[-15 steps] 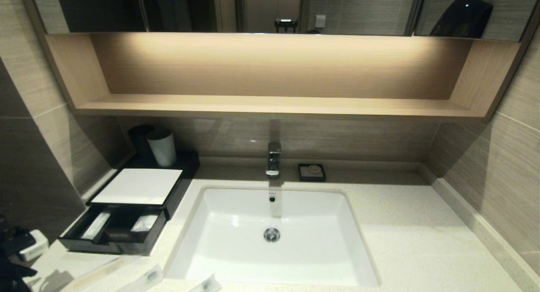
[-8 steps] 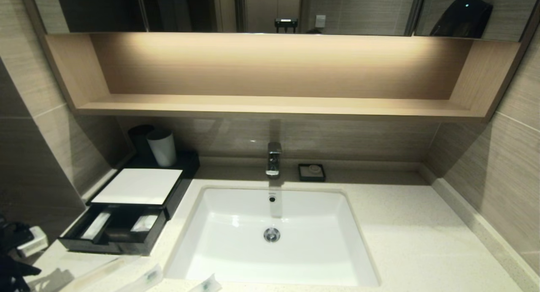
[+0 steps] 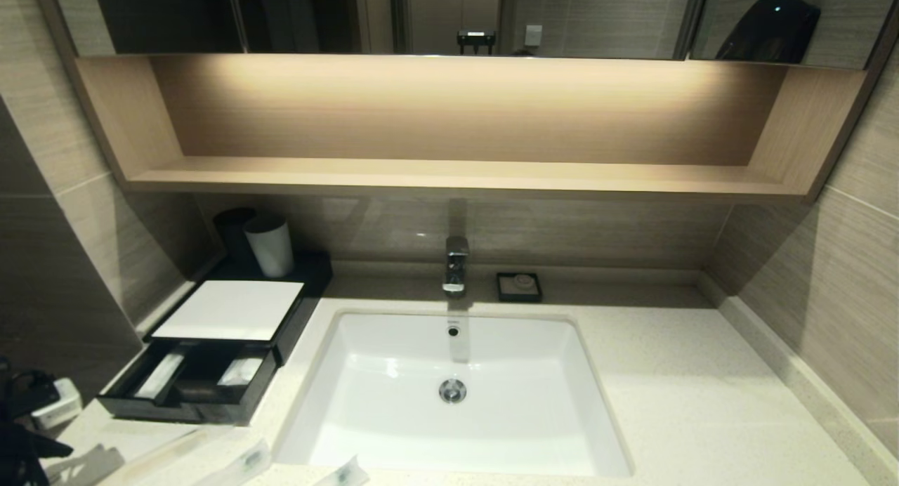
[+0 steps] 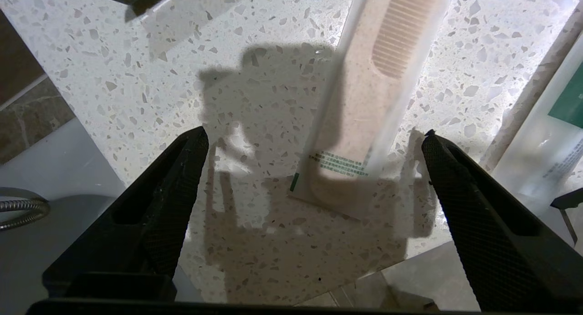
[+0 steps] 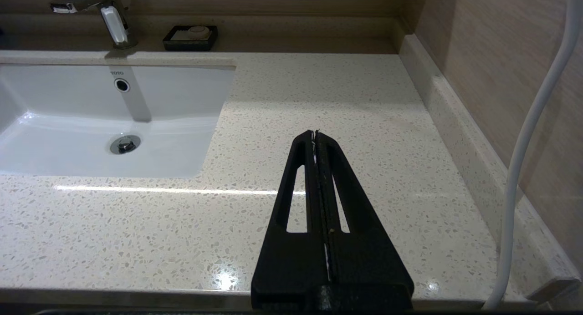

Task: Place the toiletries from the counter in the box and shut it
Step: Pick up the bathroom toiletry

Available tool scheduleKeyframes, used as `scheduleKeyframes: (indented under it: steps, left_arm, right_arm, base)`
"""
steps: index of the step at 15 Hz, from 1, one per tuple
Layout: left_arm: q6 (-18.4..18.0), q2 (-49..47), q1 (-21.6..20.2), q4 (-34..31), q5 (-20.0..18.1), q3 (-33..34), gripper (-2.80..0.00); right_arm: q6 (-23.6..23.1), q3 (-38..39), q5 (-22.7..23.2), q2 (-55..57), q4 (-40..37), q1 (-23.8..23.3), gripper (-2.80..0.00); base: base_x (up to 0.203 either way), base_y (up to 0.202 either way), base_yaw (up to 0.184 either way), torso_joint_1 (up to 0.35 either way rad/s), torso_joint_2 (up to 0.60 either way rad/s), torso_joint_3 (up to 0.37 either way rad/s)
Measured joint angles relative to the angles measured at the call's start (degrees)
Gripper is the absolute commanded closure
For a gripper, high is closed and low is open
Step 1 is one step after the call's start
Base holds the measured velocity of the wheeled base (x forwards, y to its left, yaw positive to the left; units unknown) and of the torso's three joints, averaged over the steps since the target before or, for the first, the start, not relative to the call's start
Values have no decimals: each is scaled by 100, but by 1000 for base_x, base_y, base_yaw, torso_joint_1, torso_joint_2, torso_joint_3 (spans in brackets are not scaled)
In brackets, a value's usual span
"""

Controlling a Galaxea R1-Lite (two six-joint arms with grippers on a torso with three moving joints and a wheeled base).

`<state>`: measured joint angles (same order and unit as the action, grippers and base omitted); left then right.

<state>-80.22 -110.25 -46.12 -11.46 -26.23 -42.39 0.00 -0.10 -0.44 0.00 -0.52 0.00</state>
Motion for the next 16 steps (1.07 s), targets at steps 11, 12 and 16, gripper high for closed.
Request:
scheduleKeyframes:
  steps: [11,12,16]
  left_arm:
    - [6,-144,30,-111,-11,-33,-280]
    - [9,-151,32,-111,-11,-33,-280]
    - [15,-187,32,-111,-9,-46,-280]
  right_arm:
    - [0,0,2,0,0,0,0]
    - [0,0,2,0,0,0,0]
    - [0,0,2,0,0,0,0]
  base:
    - [0,0,0,0,0,0]
    - [0,0,0,0,0,0]
    - [0,0,0,0,0,0]
